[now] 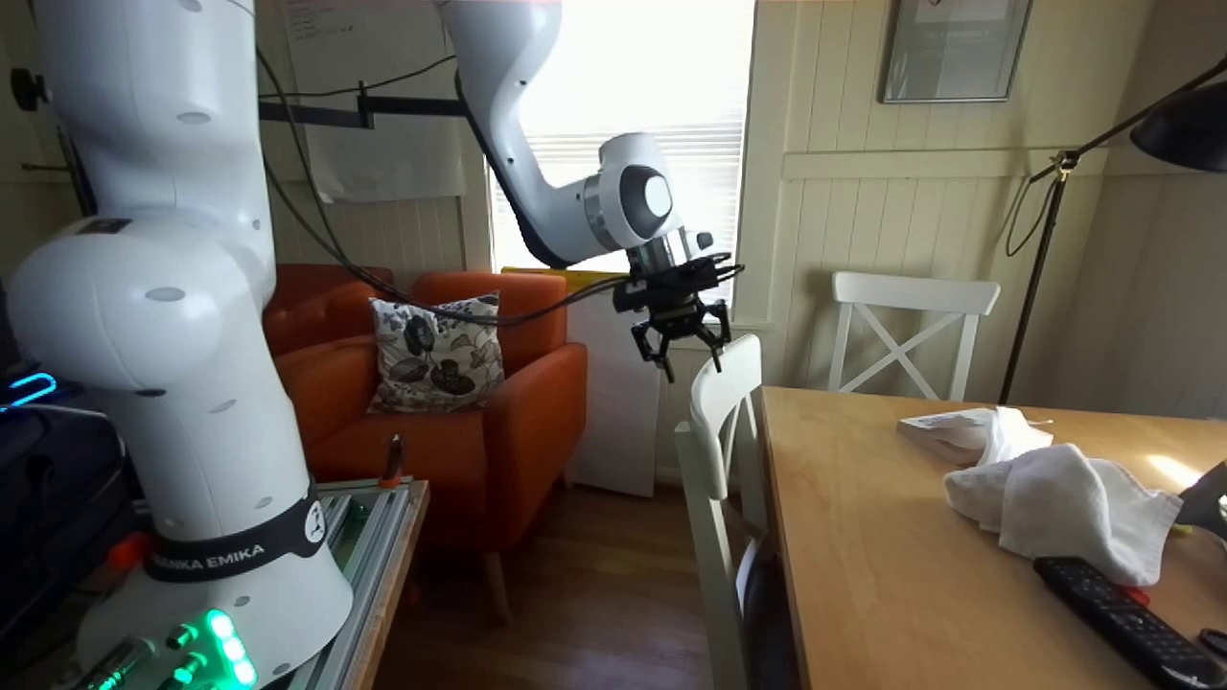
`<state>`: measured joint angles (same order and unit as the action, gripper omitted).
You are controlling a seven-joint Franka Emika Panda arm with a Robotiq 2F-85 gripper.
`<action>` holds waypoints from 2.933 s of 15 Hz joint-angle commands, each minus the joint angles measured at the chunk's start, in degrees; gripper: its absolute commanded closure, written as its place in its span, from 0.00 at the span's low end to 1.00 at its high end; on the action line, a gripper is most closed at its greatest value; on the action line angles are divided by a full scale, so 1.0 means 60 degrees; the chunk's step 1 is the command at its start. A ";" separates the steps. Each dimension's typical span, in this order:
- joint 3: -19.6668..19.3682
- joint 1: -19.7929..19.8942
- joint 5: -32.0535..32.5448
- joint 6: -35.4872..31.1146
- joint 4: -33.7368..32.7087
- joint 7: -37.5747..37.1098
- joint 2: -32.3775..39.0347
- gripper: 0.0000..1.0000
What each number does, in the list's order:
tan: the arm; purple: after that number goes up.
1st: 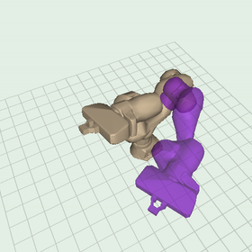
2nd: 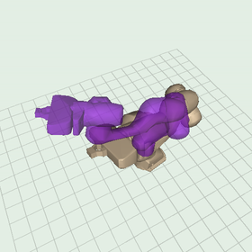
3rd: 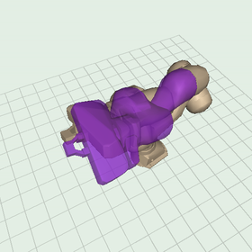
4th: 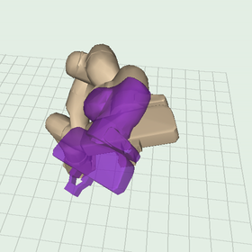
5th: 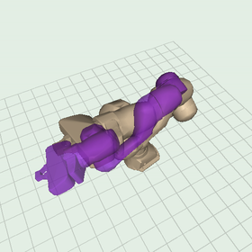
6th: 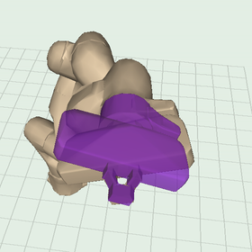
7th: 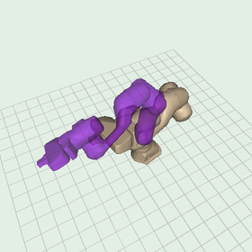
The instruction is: Pull out the chair
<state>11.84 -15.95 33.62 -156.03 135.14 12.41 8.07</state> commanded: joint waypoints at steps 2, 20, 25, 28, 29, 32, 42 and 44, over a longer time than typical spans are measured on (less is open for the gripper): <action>-0.0272 -0.0129 0.1218 -0.0484 -0.0162 -0.1281 0.0229 0.21; -0.0426 -0.0259 0.2506 -0.0368 -0.0745 -0.2659 0.1000 0.82; -0.0249 -0.0238 0.2047 -0.0251 -0.0662 -0.2695 0.0964 0.93; 0.0237 -0.0092 0.0762 -0.0154 -0.0405 -0.1822 0.0764 0.93; 0.0374 -0.0084 0.0358 -0.0123 -0.0356 -0.1483 0.0705 0.93; 0.0718 -0.0090 -0.0723 0.0073 -0.0253 -0.0406 0.0556 0.93; 0.1753 -0.0097 -0.3432 0.0403 0.0029 0.1539 0.0056 0.93; 0.1896 -0.0064 -0.3860 0.0493 0.0018 0.1825 -0.0030 0.93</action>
<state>18.55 -15.67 17.87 -154.35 133.82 16.45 10.80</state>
